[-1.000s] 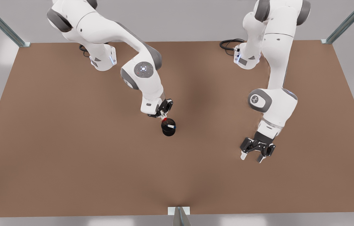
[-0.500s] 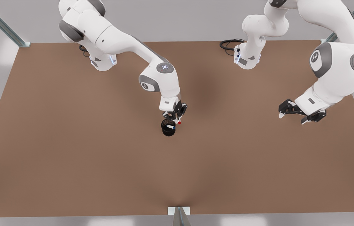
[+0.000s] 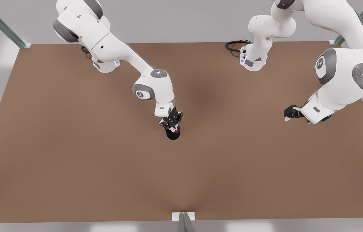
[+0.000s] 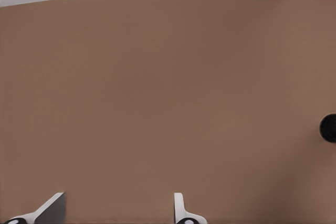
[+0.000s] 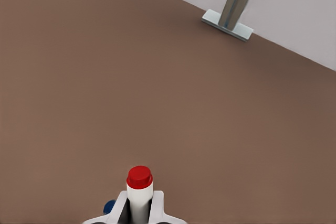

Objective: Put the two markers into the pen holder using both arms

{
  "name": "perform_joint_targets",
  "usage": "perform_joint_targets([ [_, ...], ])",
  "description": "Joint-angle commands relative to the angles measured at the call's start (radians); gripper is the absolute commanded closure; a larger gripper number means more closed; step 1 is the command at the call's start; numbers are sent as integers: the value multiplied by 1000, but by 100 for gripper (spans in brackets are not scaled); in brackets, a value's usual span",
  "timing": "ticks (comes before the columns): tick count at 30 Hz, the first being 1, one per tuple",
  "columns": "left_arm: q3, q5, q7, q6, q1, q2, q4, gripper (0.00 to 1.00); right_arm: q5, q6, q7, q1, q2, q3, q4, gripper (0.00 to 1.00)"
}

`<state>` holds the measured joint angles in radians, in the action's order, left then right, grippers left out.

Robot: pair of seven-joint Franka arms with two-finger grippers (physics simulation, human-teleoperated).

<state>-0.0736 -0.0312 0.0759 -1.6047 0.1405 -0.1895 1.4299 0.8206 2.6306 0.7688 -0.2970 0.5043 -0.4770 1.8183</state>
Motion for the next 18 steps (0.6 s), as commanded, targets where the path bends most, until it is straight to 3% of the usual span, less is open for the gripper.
perform_joint_targets([
  [1,0,1,-108,9,4,1,0,0,26,81,92,3,2,0,10,74],
  [16,-3,1,-108,9,-7,2,1,0,78,124,95,6,50,3,-11,74],
  [17,-3,1,-108,9,-7,2,1,0,80,126,95,6,50,3,-8,73],
  [18,-3,1,-108,9,-7,2,1,0,84,124,95,6,50,2,-8,61],
])
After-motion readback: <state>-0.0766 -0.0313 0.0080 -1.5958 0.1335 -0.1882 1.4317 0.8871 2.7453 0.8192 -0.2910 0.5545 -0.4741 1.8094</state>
